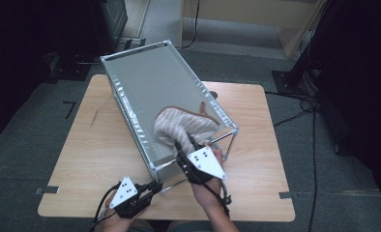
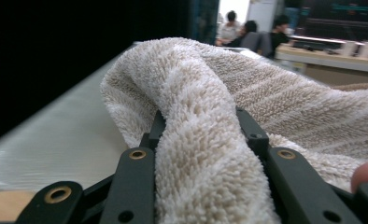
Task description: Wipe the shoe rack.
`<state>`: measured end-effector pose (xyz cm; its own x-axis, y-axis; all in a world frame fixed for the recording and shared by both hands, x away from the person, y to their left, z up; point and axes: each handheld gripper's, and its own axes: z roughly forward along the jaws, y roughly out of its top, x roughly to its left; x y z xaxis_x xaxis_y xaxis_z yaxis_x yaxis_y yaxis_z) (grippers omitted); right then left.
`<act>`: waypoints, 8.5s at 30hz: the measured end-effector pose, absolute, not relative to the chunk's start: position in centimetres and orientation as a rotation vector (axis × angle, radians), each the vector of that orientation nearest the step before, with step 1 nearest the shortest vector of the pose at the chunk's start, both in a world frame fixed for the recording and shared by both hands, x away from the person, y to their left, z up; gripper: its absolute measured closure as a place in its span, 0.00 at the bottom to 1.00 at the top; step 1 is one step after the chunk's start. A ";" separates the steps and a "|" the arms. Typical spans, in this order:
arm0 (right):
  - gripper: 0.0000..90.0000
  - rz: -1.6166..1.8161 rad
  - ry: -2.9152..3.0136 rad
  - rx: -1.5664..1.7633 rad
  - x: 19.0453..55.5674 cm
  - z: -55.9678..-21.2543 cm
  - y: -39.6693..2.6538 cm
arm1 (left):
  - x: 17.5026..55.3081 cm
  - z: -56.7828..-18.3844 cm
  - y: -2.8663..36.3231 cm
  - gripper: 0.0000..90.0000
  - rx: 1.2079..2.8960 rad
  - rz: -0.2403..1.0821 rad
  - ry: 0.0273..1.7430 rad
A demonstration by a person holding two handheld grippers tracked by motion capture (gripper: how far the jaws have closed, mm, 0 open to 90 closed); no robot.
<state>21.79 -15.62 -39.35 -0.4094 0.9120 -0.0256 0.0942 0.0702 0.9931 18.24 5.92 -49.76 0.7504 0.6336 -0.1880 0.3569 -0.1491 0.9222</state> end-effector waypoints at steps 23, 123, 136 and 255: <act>0.75 1.600 1.495 1.057 22.8 -37.6 -23.3 | 18.5 -50.1 5.4 0.88 1.749 0.312 0.841; 0.46 1.029 1.929 1.461 26.5 -51.5 -25.0 | 18.1 -46.3 5.8 0.90 1.678 0.376 0.729; 0.39 1.142 2.176 1.215 22.1 -51.5 -15.5 | 18.3 -46.2 5.9 0.90 1.676 0.354 0.735; 0.79 1.079 1.558 1.520 25.6 -49.7 -30.4 | 18.3 -46.4 6.5 0.90 1.693 0.364 0.703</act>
<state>25.61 -30.45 -49.65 -0.0691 0.9952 0.0691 0.4150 -0.0343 0.9092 18.26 6.46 -46.45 0.7679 0.6270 -0.1312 0.2542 -0.1103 0.9608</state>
